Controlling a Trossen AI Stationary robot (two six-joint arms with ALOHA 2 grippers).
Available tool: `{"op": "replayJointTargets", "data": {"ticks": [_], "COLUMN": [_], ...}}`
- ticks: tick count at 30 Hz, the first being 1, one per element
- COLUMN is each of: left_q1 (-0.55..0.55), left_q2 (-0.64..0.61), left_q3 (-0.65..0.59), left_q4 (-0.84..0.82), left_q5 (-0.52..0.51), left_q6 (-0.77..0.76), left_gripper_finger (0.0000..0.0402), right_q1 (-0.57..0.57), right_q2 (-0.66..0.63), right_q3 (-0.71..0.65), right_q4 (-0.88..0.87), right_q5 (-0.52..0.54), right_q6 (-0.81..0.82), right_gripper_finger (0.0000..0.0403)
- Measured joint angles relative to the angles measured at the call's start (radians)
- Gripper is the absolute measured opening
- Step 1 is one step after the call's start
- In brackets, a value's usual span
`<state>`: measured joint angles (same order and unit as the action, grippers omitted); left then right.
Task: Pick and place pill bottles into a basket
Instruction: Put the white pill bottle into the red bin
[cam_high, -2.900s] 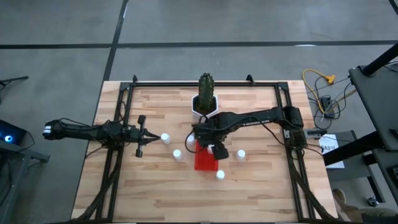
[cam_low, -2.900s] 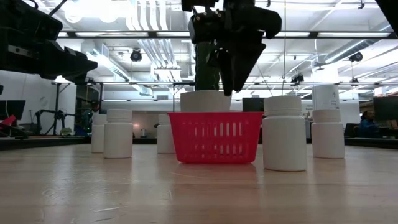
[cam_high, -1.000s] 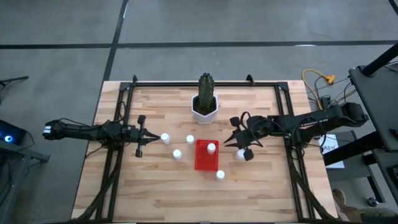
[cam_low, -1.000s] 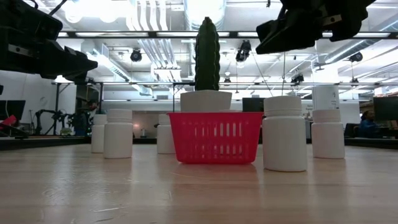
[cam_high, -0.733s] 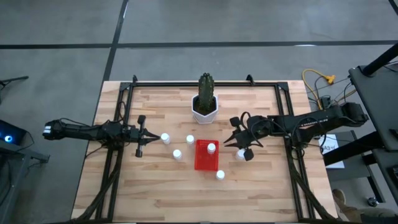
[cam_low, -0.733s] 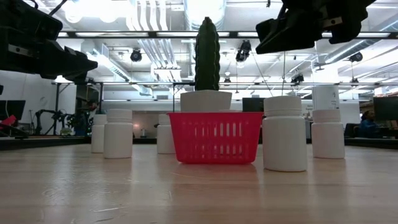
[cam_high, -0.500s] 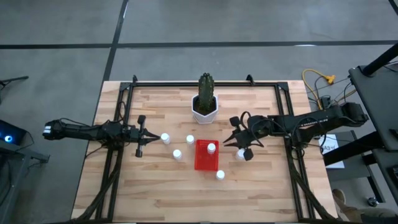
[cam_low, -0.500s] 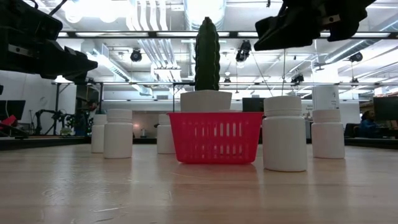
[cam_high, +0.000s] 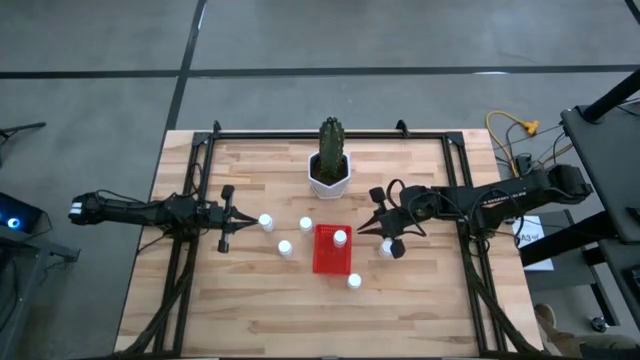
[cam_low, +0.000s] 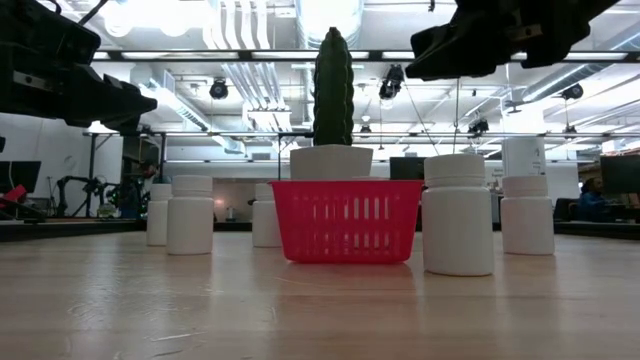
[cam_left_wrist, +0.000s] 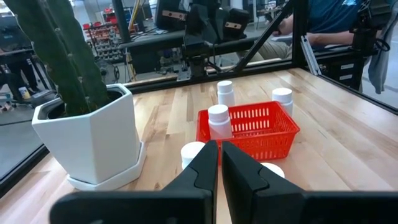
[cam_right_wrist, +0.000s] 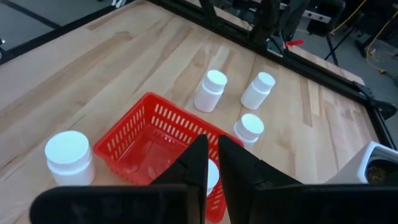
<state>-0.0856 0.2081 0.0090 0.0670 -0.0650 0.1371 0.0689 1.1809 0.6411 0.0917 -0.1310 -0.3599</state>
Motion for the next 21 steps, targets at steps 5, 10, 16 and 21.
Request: {"op": "replayJointTargets", "data": {"ticks": [5, 10, 16, 21], "left_q1": [0.0, 0.0, 0.0, 0.0], "left_q2": [0.001, -0.001, 0.0, 0.001], "left_q3": [0.0, 0.0, 0.0, 0.0], "left_q4": [0.0, 0.0, 0.0, 0.0], "left_q5": [0.0, 0.0, 0.0, 0.0], "left_q6": [0.0, 0.0, 0.0, 0.0], "left_gripper_finger": [0.0003, 0.0003, 0.0003, 0.0003], "right_q1": [0.0, 0.0, 0.0, 0.0], "right_q2": [0.0, 0.0, 0.0, 0.0], "right_q3": [-0.004, -0.004, -0.004, -0.004], "right_q4": [0.0, 0.0, 0.0, -0.001], "right_q5": [0.0, 0.0, 0.0, 0.0], "right_q6": [0.001, -0.003, -0.006, -0.006], "right_gripper_finger": [0.0027, 0.0027, 0.0027, 0.0027]}}
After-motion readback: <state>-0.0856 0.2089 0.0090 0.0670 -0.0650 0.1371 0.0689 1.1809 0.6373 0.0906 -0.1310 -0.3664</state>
